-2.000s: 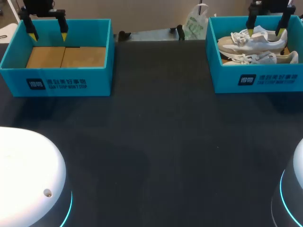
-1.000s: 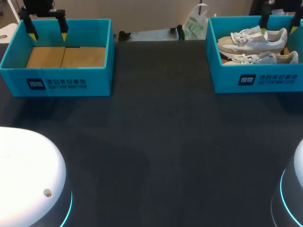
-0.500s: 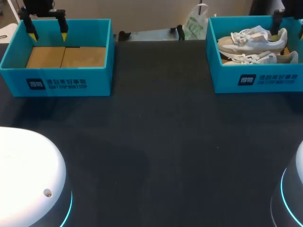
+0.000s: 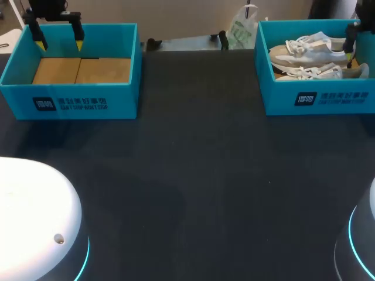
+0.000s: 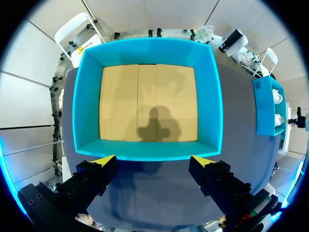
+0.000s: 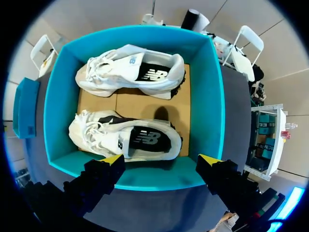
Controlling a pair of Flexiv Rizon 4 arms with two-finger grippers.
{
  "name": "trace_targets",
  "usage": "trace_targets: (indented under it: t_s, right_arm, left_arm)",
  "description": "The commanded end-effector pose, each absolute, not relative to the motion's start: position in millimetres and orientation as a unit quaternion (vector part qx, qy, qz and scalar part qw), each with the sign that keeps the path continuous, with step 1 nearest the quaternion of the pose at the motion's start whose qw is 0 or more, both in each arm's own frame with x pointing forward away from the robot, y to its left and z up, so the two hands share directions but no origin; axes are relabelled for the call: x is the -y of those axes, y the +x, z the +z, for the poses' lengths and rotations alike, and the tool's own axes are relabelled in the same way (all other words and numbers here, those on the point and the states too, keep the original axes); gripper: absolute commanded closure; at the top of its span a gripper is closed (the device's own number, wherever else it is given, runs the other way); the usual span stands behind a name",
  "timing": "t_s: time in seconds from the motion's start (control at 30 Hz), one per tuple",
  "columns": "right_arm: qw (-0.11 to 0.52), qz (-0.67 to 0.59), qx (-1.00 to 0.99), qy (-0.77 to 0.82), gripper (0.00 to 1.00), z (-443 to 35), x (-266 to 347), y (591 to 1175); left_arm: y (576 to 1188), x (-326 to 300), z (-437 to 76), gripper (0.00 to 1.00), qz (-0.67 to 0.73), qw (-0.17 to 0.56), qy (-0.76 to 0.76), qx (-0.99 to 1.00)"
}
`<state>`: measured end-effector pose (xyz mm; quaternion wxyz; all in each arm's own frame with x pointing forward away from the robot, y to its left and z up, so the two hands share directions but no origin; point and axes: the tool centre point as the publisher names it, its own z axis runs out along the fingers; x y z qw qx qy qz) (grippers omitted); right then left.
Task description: Take the shoe out of the shoebox, open the shoe tongue, remove and reinsert the insole, then place the shoe into the shoebox
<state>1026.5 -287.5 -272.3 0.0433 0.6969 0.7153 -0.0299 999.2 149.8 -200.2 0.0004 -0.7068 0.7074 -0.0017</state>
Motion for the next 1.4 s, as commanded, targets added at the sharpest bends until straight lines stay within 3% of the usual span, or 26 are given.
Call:
trace_targets:
  t_s: [0.03, 0.2, 0.27, 0.4, 0.5, 0.8, 1.07, 1.17, 1.4]
  right_arm:
    - [0.036, -0.030, -0.718, 0.694, 0.00, -283.8, 293.3, 1033.7]
    - [0.034, -0.035, -0.722, 0.691, 0.00, -293.9, 297.1, 1034.7]
    - [0.030, -0.034, -0.721, 0.692, 0.06, -297.9, 299.3, 1035.5]
    - [0.026, -0.036, -0.719, 0.693, 0.06, -304.8, 302.4, 1036.0]
    - [0.021, -0.038, -0.716, 0.696, 0.12, -309.5, 305.5, 1036.5]
    - [0.016, -0.041, -0.711, 0.702, 0.08, -320.8, 310.9, 1036.6]
    - [0.014, -0.037, -0.705, 0.709, 0.12, -328.8, 317.5, 1036.6]
    - [0.015, -0.032, -0.705, 0.708, 0.08, -332.6, 319.8, 1036.6]
    - [0.011, -0.032, -0.704, 0.710, 0.13, -341.1, 323.2, 1036.2]
  left_arm:
    - [999.2, -149.8, -200.2, 0.00, -0.001, 0.000, -0.707, -0.707]
    - [999.2, -149.8, -200.2, 0.00, -0.001, 0.000, -0.707, -0.707]
    - [999.2, -149.8, -200.2, 0.00, -0.001, 0.000, -0.707, -0.707]
    - [999.2, -149.8, -200.2, 0.00, -0.001, 0.000, -0.707, -0.707]
    - [999.2, -149.8, -200.2, 0.00, -0.001, 0.000, -0.707, -0.707]
    - [999.2, -149.8, -200.2, 0.00, -0.001, 0.000, -0.707, -0.707]
    - [999.2, -149.8, -200.2, 0.00, -0.001, 0.000, -0.707, -0.707]
    - [999.2, -149.8, -200.2, 0.00, -0.001, 0.000, -0.707, -0.707]
    - [999.2, -149.8, -200.2, 0.00, -0.001, 0.000, -0.707, -0.707]
